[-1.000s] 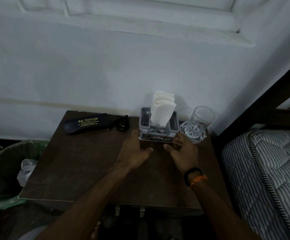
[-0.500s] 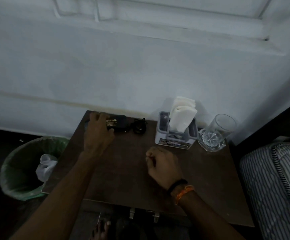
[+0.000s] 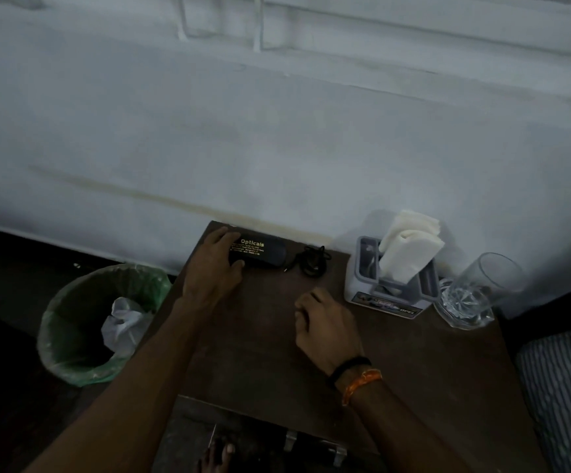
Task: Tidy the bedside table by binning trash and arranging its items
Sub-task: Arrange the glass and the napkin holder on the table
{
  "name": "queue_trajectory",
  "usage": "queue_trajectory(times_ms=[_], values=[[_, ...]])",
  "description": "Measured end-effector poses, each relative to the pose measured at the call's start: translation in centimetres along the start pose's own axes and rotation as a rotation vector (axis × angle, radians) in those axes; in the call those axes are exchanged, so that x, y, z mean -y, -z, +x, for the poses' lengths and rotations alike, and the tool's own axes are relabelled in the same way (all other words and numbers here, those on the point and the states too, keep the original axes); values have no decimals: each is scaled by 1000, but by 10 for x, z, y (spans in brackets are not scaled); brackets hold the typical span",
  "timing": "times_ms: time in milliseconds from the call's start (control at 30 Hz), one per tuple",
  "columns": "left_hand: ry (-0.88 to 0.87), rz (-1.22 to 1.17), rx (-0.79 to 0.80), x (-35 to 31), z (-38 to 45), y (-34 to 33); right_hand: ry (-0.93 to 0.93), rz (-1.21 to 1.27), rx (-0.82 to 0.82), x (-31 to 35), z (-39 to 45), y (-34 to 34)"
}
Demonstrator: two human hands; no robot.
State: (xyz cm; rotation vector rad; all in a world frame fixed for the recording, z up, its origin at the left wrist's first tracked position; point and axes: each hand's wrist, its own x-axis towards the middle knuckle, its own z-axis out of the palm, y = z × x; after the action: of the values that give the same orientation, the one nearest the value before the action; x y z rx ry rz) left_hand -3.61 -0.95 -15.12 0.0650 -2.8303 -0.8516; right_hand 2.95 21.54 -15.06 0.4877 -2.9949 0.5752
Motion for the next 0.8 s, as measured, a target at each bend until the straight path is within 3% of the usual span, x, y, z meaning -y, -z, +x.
queue_trajectory(times_ms=[533,800], values=[[9,-23,-90,0,2,-6,1,-17,40,-10,-3,-2],[18,-14,-63,2,6,-11,18,-18,54,-12,-4,-1]])
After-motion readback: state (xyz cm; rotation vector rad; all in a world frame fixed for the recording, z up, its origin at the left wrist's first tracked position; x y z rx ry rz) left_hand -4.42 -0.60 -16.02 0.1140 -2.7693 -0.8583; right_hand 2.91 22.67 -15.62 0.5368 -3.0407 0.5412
